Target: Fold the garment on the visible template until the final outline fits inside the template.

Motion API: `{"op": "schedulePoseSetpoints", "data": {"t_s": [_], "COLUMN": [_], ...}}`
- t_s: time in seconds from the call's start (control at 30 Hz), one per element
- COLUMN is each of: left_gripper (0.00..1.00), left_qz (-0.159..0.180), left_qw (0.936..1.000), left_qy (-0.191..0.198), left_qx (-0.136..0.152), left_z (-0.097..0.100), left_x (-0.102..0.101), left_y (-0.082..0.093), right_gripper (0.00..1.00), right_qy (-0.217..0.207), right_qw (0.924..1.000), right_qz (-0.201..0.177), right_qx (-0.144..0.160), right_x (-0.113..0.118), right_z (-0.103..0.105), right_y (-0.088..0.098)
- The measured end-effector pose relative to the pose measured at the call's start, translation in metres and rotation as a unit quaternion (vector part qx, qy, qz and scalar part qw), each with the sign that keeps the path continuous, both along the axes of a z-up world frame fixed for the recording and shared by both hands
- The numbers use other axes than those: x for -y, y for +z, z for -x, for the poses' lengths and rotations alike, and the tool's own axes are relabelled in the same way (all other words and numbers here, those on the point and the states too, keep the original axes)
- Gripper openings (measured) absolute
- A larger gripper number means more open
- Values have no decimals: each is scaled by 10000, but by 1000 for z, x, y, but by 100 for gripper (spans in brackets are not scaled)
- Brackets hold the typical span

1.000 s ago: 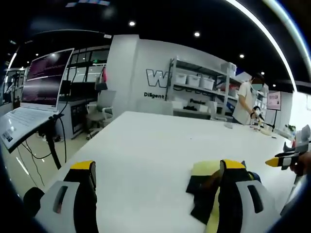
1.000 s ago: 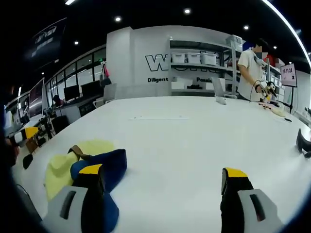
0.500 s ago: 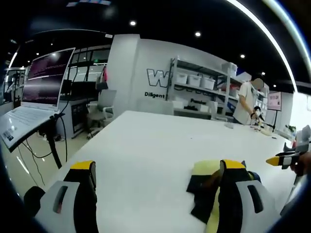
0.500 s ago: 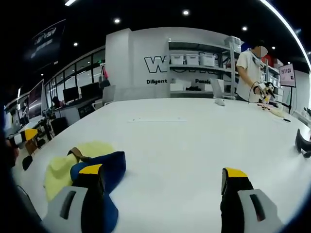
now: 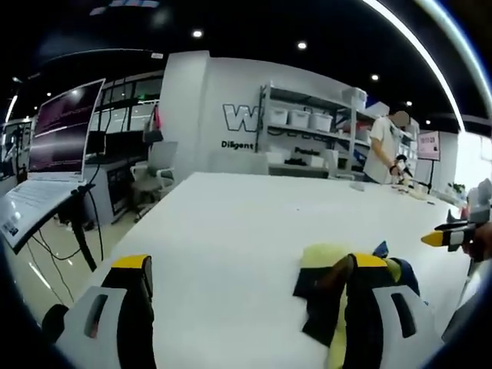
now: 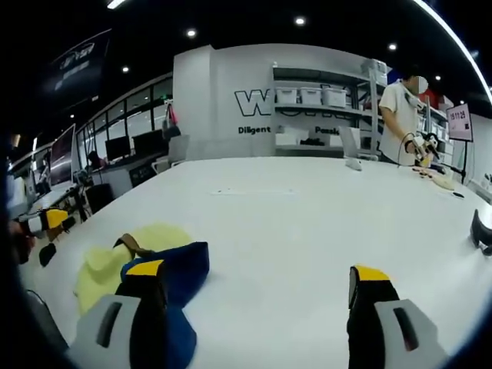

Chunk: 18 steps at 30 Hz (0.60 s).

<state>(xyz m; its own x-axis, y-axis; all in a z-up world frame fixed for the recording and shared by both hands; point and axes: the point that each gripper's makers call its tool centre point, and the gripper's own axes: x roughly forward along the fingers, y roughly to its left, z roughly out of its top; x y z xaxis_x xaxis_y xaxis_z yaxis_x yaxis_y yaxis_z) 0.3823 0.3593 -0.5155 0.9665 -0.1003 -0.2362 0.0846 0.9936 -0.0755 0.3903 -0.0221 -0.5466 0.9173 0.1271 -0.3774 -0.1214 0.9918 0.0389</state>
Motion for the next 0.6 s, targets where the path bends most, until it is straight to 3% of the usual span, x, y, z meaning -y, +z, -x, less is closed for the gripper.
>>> {"op": "schedulePoseSetpoints", "data": {"t_s": [0.2, 0.37, 0.6], "left_gripper": [97, 97, 96], "left_qz": [-186, -280, -765], "left_qw": [9995, 9987, 9926], "left_qy": [-221, -437, -933], "left_qx": [84, -6, -130], "left_z": [-4, -5, -19], "left_x": [12, 21, 35], "left_y": [6, 4, 1], "right_gripper": [94, 92, 85], "right_qy": [281, 493, 977], "right_qw": [9994, 9985, 9929], "right_qz": [149, 218, 620], "right_qx": [102, 132, 283], "right_x": [-16, -27, -48], "right_z": [-4, -9, -19], "right_y": [9, 13, 21]}}
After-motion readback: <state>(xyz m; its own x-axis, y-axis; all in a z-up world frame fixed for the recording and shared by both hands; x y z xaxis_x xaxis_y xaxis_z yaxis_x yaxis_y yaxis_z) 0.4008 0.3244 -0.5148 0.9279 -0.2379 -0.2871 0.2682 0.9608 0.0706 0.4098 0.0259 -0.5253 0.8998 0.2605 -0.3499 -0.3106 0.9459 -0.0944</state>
